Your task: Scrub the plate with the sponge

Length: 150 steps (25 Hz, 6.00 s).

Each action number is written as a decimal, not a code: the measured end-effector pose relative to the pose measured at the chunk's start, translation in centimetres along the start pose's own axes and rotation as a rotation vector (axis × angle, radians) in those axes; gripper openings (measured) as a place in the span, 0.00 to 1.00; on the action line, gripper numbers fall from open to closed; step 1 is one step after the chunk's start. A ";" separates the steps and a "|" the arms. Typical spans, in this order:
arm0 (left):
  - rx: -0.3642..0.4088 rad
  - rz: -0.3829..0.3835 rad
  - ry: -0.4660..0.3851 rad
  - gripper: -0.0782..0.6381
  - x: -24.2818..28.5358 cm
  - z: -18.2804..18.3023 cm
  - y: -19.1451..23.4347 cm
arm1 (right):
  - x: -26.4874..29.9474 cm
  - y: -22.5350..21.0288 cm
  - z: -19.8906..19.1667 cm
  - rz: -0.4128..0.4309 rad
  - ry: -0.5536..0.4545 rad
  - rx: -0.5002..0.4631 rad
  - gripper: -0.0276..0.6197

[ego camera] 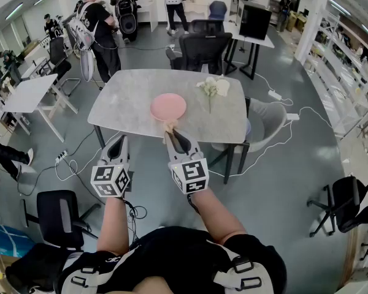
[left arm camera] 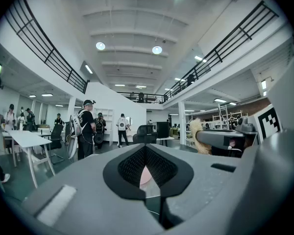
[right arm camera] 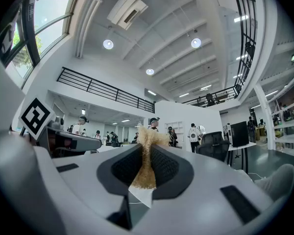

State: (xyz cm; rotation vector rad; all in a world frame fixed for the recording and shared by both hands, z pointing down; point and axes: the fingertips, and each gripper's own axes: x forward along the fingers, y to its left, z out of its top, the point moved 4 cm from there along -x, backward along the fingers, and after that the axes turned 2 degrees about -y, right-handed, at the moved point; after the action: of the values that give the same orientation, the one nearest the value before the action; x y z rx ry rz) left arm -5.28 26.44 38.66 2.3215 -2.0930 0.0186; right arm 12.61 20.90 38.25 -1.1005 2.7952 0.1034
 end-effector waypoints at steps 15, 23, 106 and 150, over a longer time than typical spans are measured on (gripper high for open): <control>0.034 -0.024 -0.027 0.11 -0.5 0.0 5.0 | 3.5 4.2 -0.6 -0.030 -0.015 -0.015 0.13; 0.012 -0.054 -0.028 0.11 0.2 -0.7 7.6 | 4.6 4.9 -1.4 -0.077 -0.004 -0.029 0.13; -0.227 -0.197 1.034 0.18 45.8 -36.0 17.2 | 28.0 -25.1 -19.7 -0.380 0.445 0.109 0.13; -0.423 -0.384 0.460 0.14 44.6 -14.6 15.1 | 41.1 -18.8 -21.0 -0.116 0.542 -0.035 0.13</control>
State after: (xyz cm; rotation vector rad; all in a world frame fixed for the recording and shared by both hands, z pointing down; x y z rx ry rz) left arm -15.64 -19.21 54.18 2.1527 -1.2790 0.0856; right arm -6.44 -22.85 52.56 -1.4863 3.1837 -0.1894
